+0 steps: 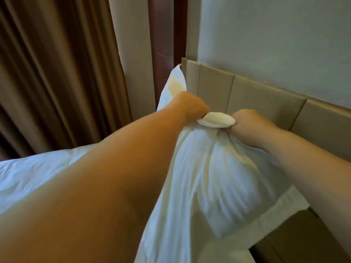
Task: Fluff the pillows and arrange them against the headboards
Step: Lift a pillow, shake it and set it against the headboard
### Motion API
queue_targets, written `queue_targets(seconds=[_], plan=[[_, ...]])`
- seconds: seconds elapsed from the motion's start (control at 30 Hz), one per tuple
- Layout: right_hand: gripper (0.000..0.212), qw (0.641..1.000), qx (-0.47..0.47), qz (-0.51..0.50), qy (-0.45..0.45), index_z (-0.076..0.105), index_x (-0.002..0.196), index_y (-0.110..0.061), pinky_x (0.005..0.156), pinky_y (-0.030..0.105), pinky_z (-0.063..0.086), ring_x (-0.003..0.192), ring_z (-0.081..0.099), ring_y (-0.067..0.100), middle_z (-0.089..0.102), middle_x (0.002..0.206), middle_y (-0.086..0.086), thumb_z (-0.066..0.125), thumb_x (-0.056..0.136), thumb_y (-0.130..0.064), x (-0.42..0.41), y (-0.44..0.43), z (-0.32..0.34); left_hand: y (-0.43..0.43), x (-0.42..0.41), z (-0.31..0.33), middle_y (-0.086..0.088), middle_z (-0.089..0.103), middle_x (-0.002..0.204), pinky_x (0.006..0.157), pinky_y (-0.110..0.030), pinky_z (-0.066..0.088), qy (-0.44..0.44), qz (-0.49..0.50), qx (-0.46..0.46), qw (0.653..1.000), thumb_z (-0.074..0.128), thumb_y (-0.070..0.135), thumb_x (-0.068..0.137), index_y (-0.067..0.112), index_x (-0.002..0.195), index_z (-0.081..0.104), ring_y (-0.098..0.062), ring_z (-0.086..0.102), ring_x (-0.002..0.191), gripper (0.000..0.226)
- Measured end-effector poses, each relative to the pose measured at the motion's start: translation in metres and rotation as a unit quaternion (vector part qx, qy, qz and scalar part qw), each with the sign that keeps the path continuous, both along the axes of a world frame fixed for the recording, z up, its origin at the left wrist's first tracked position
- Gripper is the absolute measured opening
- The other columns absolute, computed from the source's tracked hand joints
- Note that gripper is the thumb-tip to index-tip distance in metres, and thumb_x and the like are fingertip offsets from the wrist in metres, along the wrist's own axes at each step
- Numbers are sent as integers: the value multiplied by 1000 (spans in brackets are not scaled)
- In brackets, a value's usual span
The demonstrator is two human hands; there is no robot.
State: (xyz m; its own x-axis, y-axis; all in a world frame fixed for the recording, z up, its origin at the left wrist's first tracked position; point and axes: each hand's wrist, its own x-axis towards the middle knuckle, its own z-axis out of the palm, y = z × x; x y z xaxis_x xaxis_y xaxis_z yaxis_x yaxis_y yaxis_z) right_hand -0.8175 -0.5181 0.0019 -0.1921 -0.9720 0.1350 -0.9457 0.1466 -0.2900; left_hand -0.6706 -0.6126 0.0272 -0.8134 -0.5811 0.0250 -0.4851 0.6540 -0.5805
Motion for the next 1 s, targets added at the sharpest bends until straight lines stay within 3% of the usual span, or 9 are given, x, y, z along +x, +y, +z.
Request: queue_targets(seconds=[0.1, 0.2, 0.27, 0.4, 0.47, 0.57, 0.67, 0.8, 1.0], plan=[[25, 999, -39, -9, 24, 58, 70, -21, 51, 27, 35, 68, 54, 26, 56, 72, 1, 50, 89, -36, 11, -7, 30, -11, 11, 36, -2, 66, 112, 81, -36, 52, 17, -22, -24, 999, 61, 26, 91, 23, 125, 56, -28, 64, 100, 35], [19, 994, -98, -10, 46, 63, 84, -19, 57, 29, 35, 73, 54, 29, 62, 84, 7, 47, 89, -28, 26, -23, 57, -26, 25, 67, -5, 65, 114, 82, -40, 53, 41, -31, -71, 996, 65, 21, 89, 21, 127, 54, -31, 63, 103, 40], [20, 988, -150, -16, 32, 64, 93, -17, 63, 31, 37, 76, 54, 30, 64, 89, 8, 46, 91, -25, 37, -43, 69, -43, 34, 85, -6, 64, 115, 77, -39, 52, 57, -27, -95, 994, 65, 19, 88, 20, 129, 52, -32, 63, 104, 43], [23, 970, -239, -36, -27, 63, 110, -16, 67, 29, 33, 74, 46, 23, 53, 85, 1, 48, 94, -22, 53, -103, 74, -97, 41, 106, -7, 63, 121, 91, -47, 50, 86, -20, -145, 986, 69, 20, 86, 19, 128, 51, -33, 62, 108, 46], [24, 964, -257, -49, -38, 63, 111, -14, 67, 27, 32, 75, 48, 23, 59, 89, 3, 48, 95, -23, 52, -144, 65, -138, 36, 102, -6, 62, 123, 95, -47, 49, 89, -27, -149, 984, 70, 22, 86, 20, 129, 52, -33, 61, 110, 47], [27, 965, -248, -66, -60, 64, 114, -14, 68, 26, 34, 89, 62, 29, 68, 104, 9, 51, 93, -26, 47, -220, 40, -219, 26, 82, -4, 62, 125, 98, -47, 47, 86, -34, -125, 988, 71, 27, 85, 23, 127, 55, -33, 60, 113, 45], [30, 975, -195, -71, -83, 63, 117, -13, 70, 28, 43, 95, 64, 31, 69, 106, 11, 53, 93, -27, 49, -294, 4, -302, 22, 49, -3, 62, 124, 101, -45, 45, 67, -13, -37, 997, 69, 29, 86, 23, 126, 56, -31, 59, 114, 42], [27, 963, -150, -82, -207, 63, 115, -14, 82, 40, 55, 91, 64, 28, 68, 102, 9, 54, 94, -28, 57, -374, -16, -397, 16, 30, 0, 63, 125, 102, -42, 46, -5, -12, -34, 999, 72, 35, 83, 27, 129, 55, -27, 60, 114, 49], [14, 985, -88, -26, -148, 62, 89, -10, 61, 37, 46, 80, 62, 34, 65, 85, 10, 50, 88, -15, 43, -443, -21, -470, -1, -1, -1, 59, 131, 105, -45, 42, -34, 30, -11, 999, 73, 27, 84, 24, 131, 52, -27, 56, 121, 52]])
